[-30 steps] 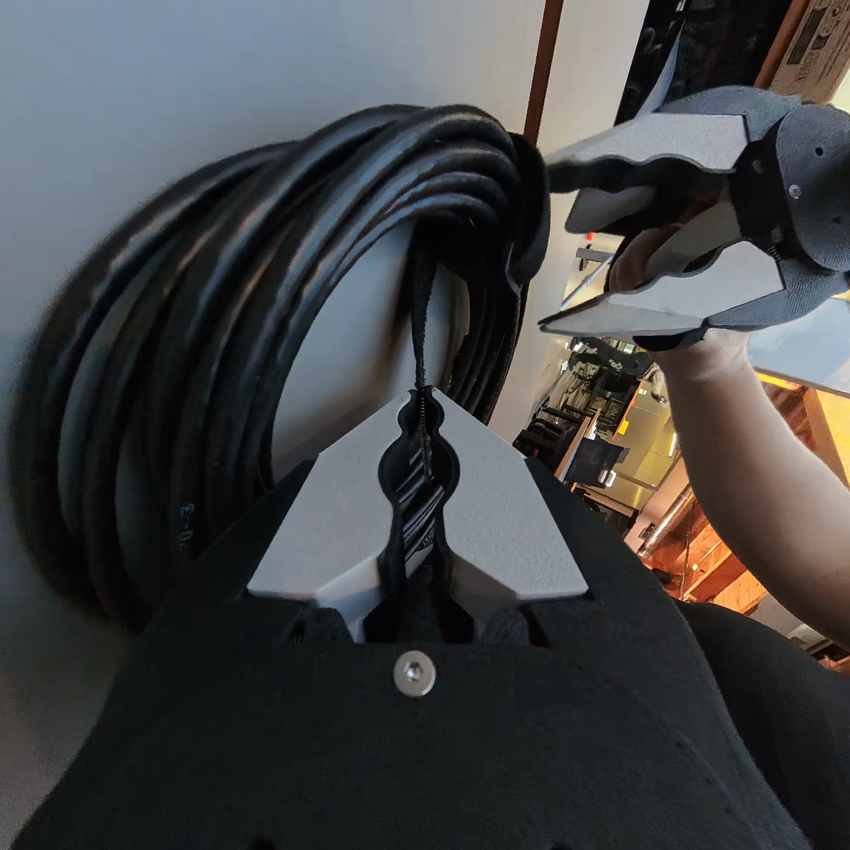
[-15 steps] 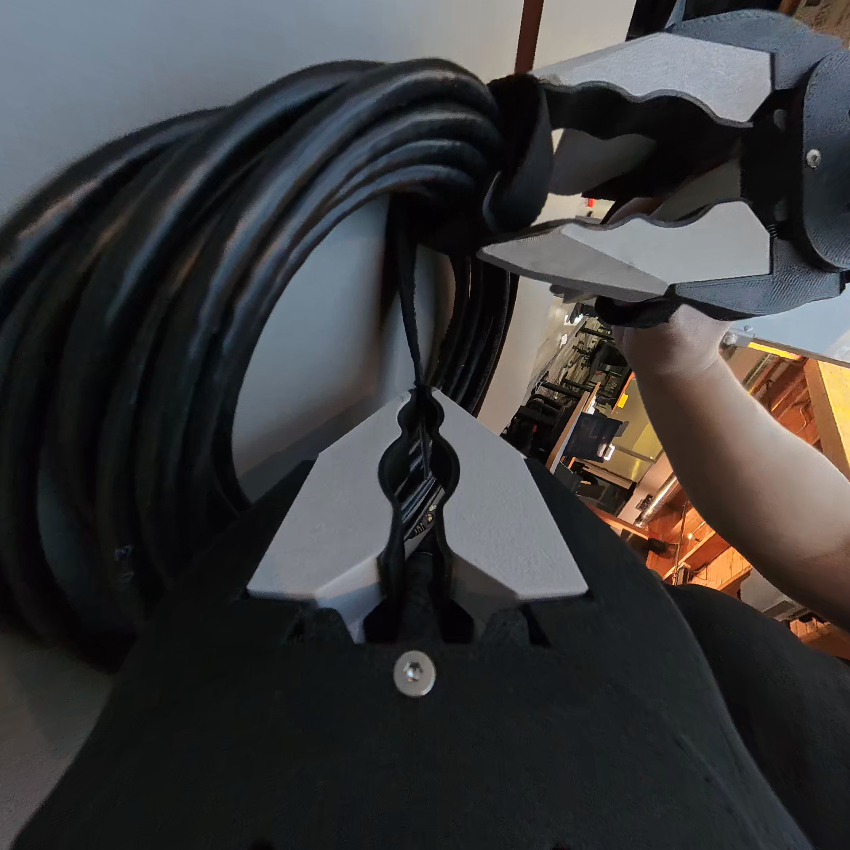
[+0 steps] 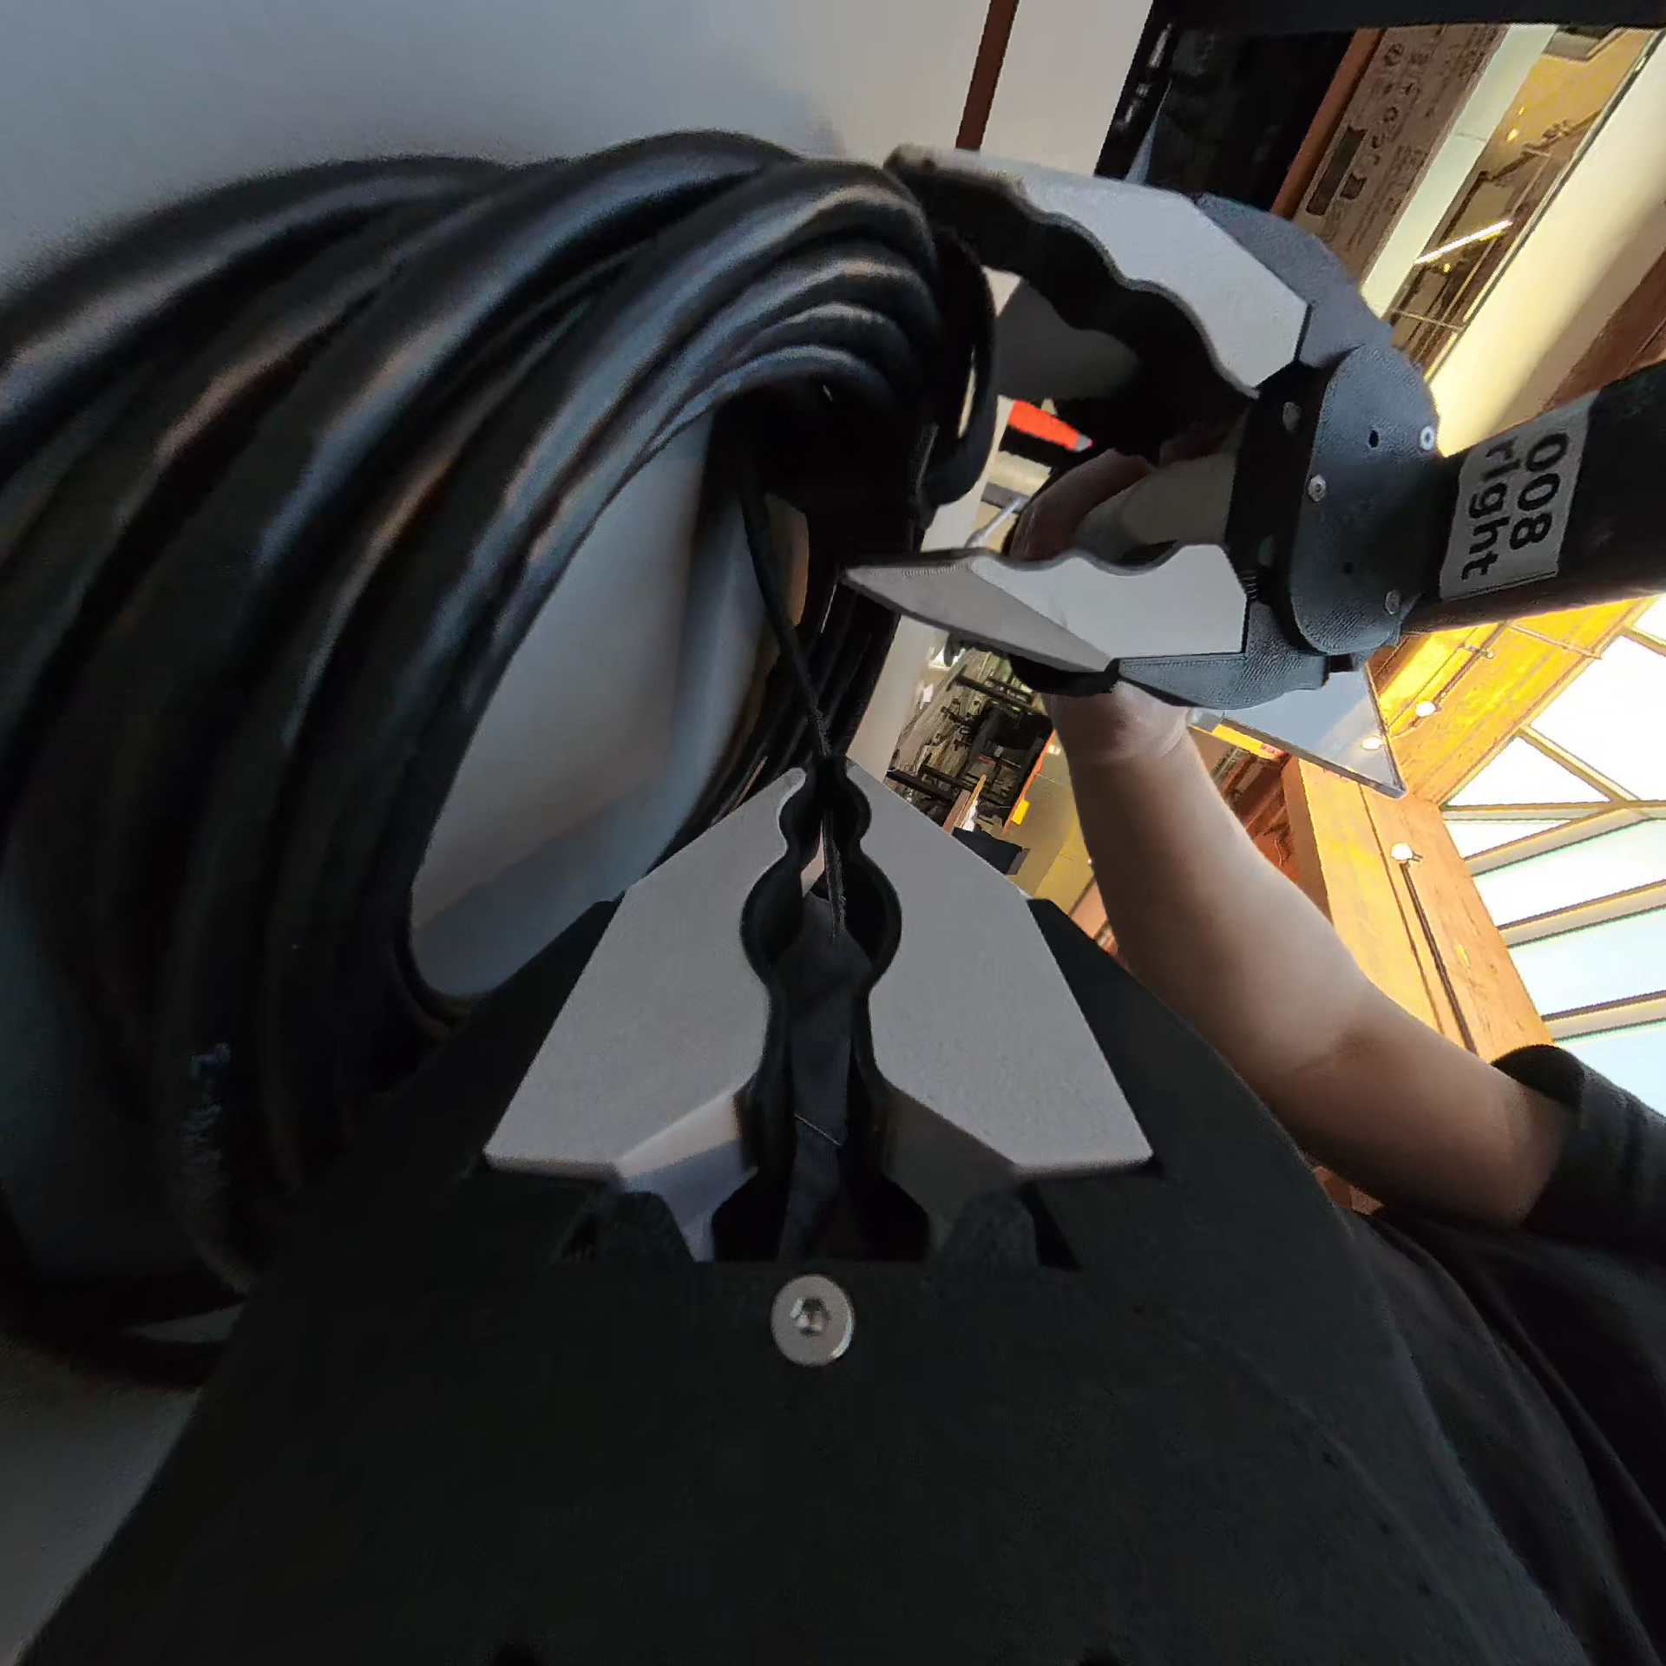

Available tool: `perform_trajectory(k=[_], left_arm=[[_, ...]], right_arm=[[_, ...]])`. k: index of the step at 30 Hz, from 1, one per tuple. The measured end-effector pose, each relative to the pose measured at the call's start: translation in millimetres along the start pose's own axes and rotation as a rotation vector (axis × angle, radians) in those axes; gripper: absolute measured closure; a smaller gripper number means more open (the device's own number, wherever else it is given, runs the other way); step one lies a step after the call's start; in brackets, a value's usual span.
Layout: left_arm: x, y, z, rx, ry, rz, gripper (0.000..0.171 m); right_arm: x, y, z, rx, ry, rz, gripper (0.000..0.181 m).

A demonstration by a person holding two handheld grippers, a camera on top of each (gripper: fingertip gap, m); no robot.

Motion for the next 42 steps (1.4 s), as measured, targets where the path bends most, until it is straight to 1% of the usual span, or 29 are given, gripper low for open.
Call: perform_trajectory(k=[2,6,8,9,15,19,22,25,27,29,31,34,38,40,41,42], left_arm=[[1,-2,1,0.004,-0.005,-0.004,0.171],[1,-3,1,0.008,-0.011,-0.011,0.171],[0,-4,1,0.01,-0.014,-0.013,0.171],[0,-4,1,0.009,-0.014,-0.013,0.171],[2,-3,2,0.009,-0.003,-0.005,0.171],[2,-3,2,0.01,-0.003,0.002,0.171],[2,-3,2,0.009,-0.006,0.003,0.171],[1,-5,2,0.003,-0.007,0.005,0.171],[-1,-5,3,-0.002,-0.003,0.009,0.171],[-4,-6,3,-0.003,0.002,0.006,0.171],[-6,-8,2,-0.007,0.006,0.004,0.171],[-7,-11,2,-0.007,0.001,-0.01,0.171],[-7,-16,3,0.009,-0.013,-0.038,0.171],[-6,-16,3,0.013,-0.008,-0.042,0.171],[-6,-16,4,0.014,-0.006,-0.045,0.171],[-6,-16,4,0.012,-0.004,-0.042,0.171]], right_arm=[[-6,0,-1,-0.115,-0.021,0.037,0.115],[-18,-1,-12,-0.405,-0.056,0.132,0.115],[-15,-5,-10,-0.503,-0.11,0.135,0.115],[-13,-5,-10,-0.52,-0.128,0.138,0.117],[-5,-7,-14,-0.491,-0.116,0.212,0.127],[-4,-7,-16,-0.423,-0.043,0.258,0.128],[-1,-8,-16,-0.351,-0.004,0.241,0.132],[1,-8,-14,-0.314,0.012,0.219,0.132],[-1,-4,-13,-0.315,0.011,0.215,0.122],[1,-3,-14,-0.297,0.003,0.195,0.121],[4,-3,-19,-0.281,0.008,0.205,0.12],[12,-5,-23,-0.153,0.047,0.193,0.123],[12,0,-14,0.092,0.095,0.124,0.119],[5,-2,-8,0.112,0.077,0.118,0.122],[-1,-7,-7,0.096,0.084,0.117,0.133],[-8,-17,-8,0.085,0.105,0.084,0.154]])
Point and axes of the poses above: each gripper's, where its closed fingertips meet, x out along the fingers, z out of its underside, y = z × x across the jaws, the point moved 4 cm from there along -x, back along the fingers, and after that the axes turned 8 degrees about x, right-handed, at the moved point
